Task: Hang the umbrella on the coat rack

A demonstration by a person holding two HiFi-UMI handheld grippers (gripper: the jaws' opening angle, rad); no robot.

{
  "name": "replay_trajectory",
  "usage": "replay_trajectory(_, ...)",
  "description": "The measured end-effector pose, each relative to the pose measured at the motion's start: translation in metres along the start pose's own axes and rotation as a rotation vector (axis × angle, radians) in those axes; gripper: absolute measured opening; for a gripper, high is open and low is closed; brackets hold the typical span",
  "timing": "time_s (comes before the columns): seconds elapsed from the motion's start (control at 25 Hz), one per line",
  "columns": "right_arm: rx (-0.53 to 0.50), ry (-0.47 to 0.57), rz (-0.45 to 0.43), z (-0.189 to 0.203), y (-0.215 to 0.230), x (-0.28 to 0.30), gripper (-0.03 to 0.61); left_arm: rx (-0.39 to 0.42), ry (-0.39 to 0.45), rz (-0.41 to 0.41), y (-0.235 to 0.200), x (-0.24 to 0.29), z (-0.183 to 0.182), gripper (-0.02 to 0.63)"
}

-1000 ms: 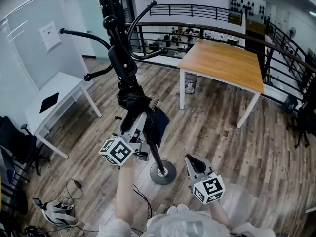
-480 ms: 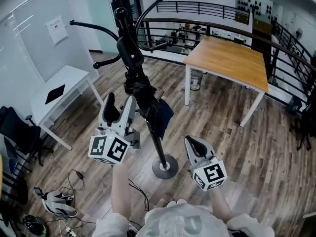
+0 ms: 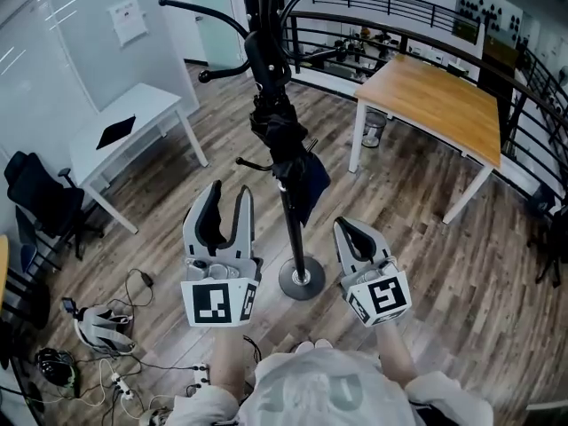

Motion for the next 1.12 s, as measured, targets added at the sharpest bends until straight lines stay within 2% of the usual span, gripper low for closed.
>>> replay_trajectory(0.2, 0.006, -0.013, -0.010, 0.005, -0.012, -0.002, 0.031, 0.024, -0.095, -0.078, 0.010, -0.038, 0.027, 0.053)
replay_trajectory(0.36, 0.020, -0.029, 0.008, 0.010, -0.015, -0.005, 0.031, -0.004, -0.207, -0.134, 0.014, -0.066, 0.058, 0.032)
replay_trajectory(0.48, 0.023, -0.054, 0.020, 0.019, -0.016, -0.004, 0.031, -0.041, -0.263, -0.137, 0.016, -0.076, 0.079, 0.028)
replay_trajectory(0.72, 0.025, -0.086, 0.037, 0.029, -0.015, -0.004, 0.029, -0.017, -0.263, -0.121, 0.019, -0.075, 0.083, 0.028)
replay_trajectory(1.12, 0.028, -0.091, 0.035, 0.033, -0.014, 0.003, 0.029, -0.033, -0.272, -0.128, 0.017, -0.073, 0.092, 0.028)
Point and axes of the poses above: the fingertips, and each gripper's own axes: x forward along the fingers, y to its right, z out of its underside, the point moved 5 cm from there along -x, backward along the fingers, and after that the axes turned 3 degrees about x, right-handed, at the moved point
